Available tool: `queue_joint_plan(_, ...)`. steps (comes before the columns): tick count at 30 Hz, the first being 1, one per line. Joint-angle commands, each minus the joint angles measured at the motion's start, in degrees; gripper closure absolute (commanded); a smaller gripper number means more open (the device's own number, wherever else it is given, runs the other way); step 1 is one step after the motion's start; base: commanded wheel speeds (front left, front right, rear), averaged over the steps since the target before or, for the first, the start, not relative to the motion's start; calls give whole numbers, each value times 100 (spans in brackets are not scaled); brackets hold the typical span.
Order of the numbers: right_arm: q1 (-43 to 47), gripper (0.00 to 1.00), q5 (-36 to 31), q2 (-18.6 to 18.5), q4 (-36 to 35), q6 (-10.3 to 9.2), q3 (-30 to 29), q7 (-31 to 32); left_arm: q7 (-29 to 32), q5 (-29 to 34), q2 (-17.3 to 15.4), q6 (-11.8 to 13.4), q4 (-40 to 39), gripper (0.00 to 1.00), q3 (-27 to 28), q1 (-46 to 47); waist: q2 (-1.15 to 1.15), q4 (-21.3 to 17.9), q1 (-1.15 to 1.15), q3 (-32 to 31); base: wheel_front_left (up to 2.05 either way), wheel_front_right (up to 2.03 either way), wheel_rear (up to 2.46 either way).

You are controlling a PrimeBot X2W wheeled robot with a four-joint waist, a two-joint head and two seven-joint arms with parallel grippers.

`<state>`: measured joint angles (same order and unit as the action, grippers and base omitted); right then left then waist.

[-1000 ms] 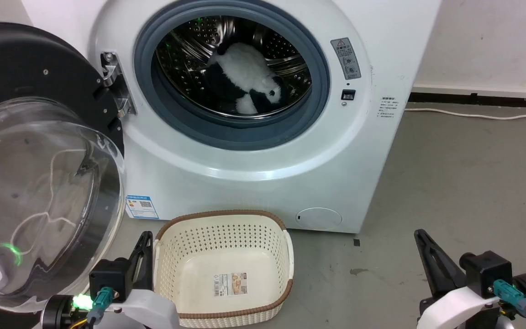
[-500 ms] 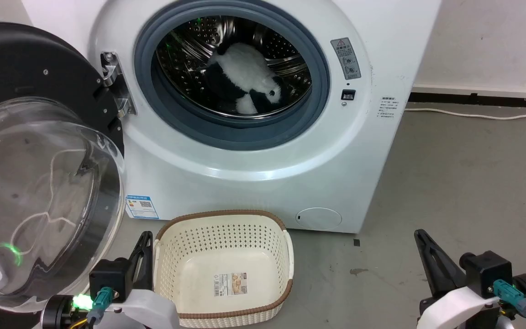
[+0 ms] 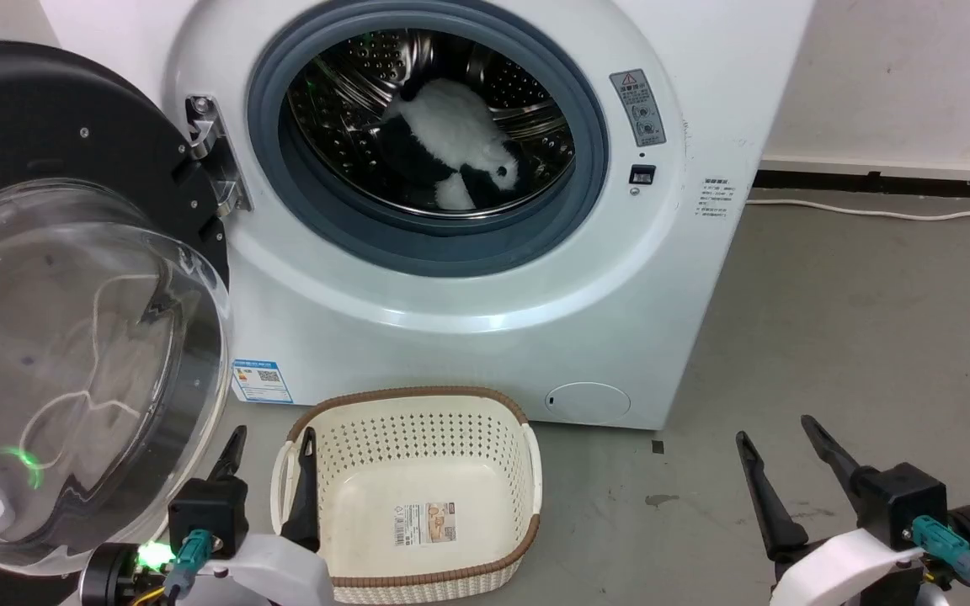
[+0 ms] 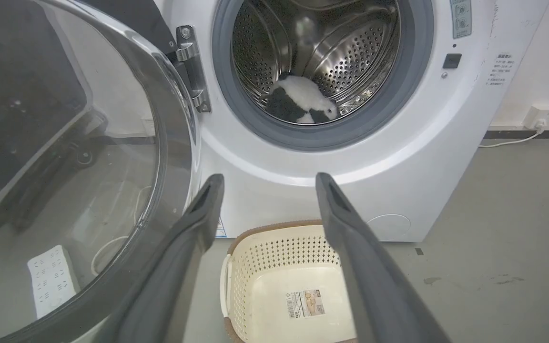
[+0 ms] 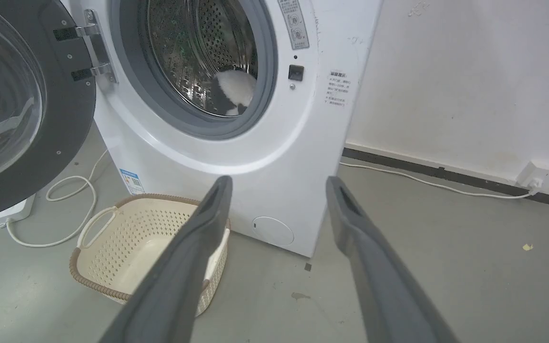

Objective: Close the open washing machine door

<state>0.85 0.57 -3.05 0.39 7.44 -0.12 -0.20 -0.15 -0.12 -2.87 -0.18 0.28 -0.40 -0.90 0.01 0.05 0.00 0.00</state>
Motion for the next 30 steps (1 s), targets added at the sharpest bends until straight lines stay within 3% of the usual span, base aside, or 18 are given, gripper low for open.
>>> queue_joint_plan(1, 25, 0, 46, 1, 7, 0, -25, -54, -60, -2, -2, -14, -9, 0, -14, 14, -1, 5, 0, -2, 0, 0, 0)
queue_joint_plan(15, 113, 0, 117, 3, -24, 1, -61, -222, -227, -20, -28, -48, -36, 0, -95, -3, -1, 232, 0, -33, 0, 0, 0)
queue_joint_plan(30, 173, 0, 95, 5, 14, 1, 114, -401, -407, -39, -57, -62, -98, 0, -170, -78, -1, 808, 0, -40, 0, 0, 0)
